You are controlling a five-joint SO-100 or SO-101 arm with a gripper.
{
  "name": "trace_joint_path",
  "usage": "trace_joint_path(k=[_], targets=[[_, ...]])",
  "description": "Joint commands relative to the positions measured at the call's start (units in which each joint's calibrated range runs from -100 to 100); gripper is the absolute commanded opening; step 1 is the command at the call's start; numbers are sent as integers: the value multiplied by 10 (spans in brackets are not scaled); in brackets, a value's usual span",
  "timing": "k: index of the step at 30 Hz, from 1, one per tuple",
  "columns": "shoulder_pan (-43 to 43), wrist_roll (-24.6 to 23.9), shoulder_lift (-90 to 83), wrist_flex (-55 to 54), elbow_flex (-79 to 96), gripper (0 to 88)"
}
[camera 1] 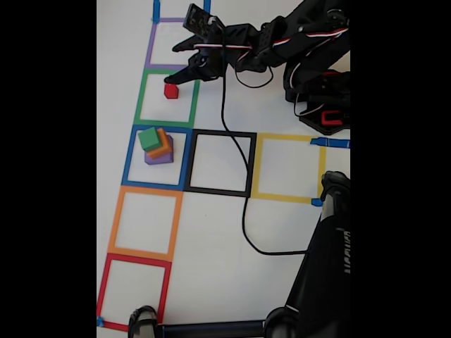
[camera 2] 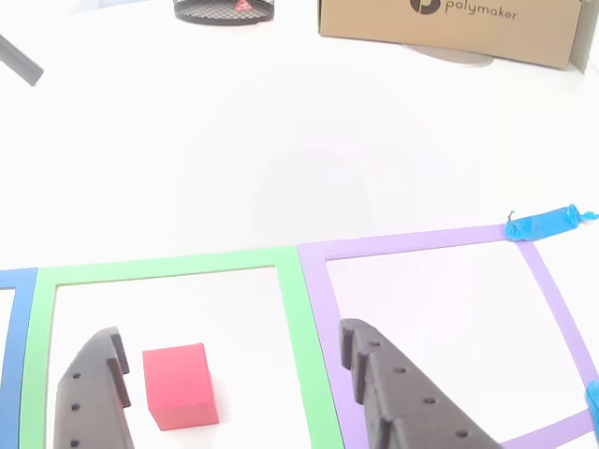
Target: Tower of hanoi
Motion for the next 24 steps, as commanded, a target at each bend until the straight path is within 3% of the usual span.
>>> trace_joint_path(k=[1,12,24], targets=[[-13,4,87,-86,-42,259],[-61,4,266,-225,-93,258],[-52,4,369,-264,-149,255]])
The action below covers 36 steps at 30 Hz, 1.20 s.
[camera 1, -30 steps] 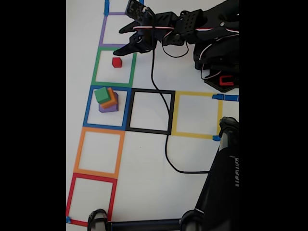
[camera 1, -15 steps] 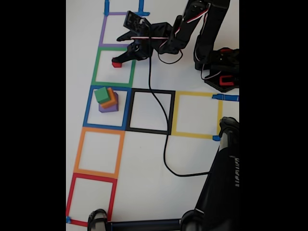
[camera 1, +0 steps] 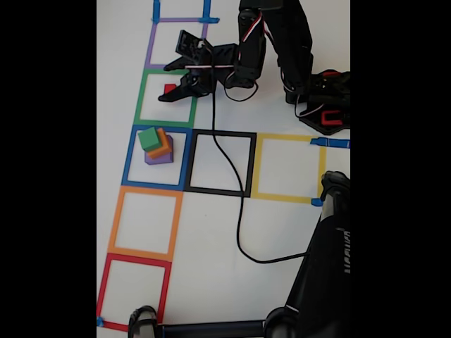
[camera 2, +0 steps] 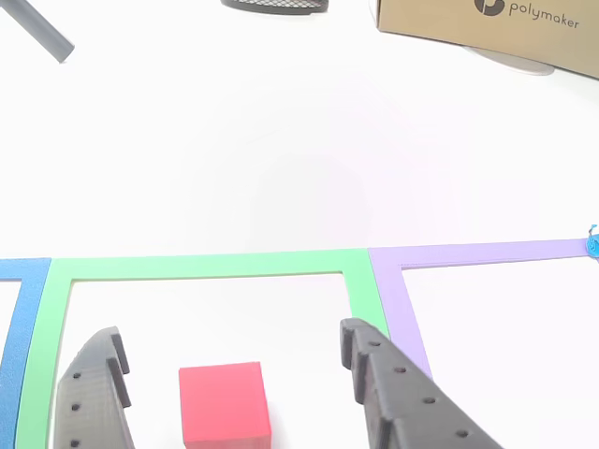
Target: Tower of hanoi
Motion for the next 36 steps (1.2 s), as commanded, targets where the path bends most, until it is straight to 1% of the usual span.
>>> trace_joint_path(k=[1,24,27,36], targets=[[3,4,14,-26,-17,254],[-21,4,92,-83,-9,235],[-26,4,96,-83,-9,227],[-43,4,102,-85,-9,165]])
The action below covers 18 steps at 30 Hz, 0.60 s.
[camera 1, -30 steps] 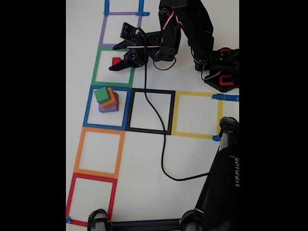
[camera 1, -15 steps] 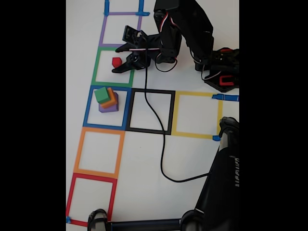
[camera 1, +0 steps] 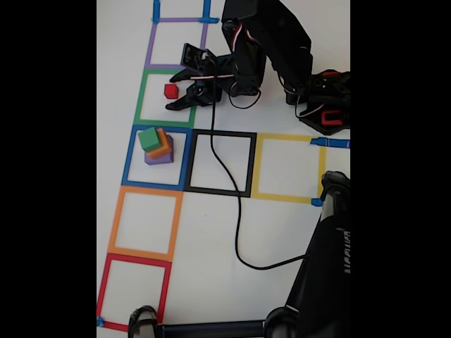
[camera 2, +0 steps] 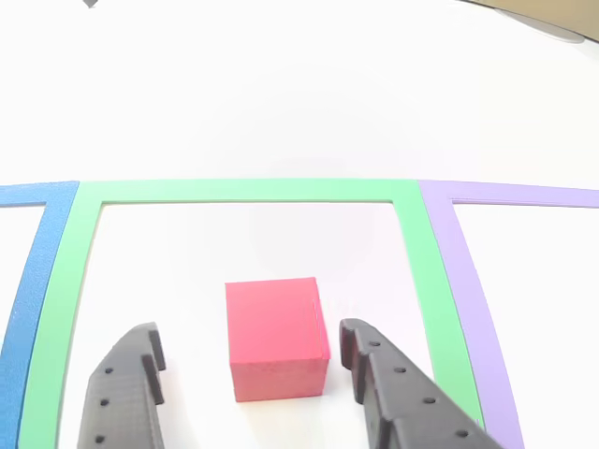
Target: Tower of hanoi
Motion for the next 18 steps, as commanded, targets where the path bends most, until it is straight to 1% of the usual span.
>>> trace_joint_path(k=[1,9,18], targets=[[-10,4,-3,-13,-5,155],[-14,4,-5,-12,-4,64],[-28,4,-69,26,15,35]])
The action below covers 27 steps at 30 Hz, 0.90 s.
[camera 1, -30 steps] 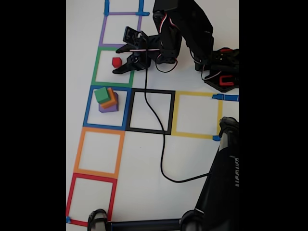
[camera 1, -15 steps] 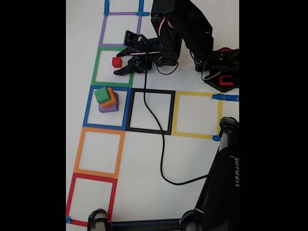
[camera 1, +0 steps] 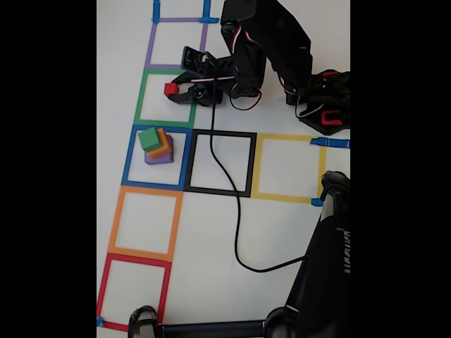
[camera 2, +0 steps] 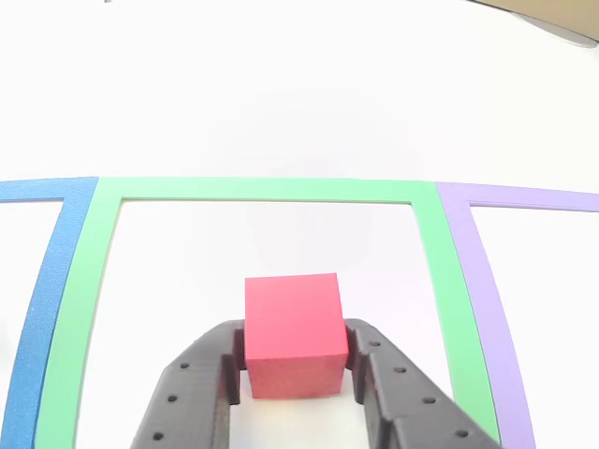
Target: Tower of hanoi
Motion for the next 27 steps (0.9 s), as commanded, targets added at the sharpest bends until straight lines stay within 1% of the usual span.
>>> trace_joint_path(k=[1,4,7,10,13,17,21,24,27], targets=[[-15,4,-77,31,15,34],[-22,4,-150,83,34,31],[-28,4,-247,162,55,28],[-32,4,-360,267,67,27],[-37,4,-471,398,62,27],[-49,4,-629,604,31,25],[-71,4,-762,863,-71,25],[-100,4,-805,1063,-214,24],[-134,4,-794,1222,-386,23]])
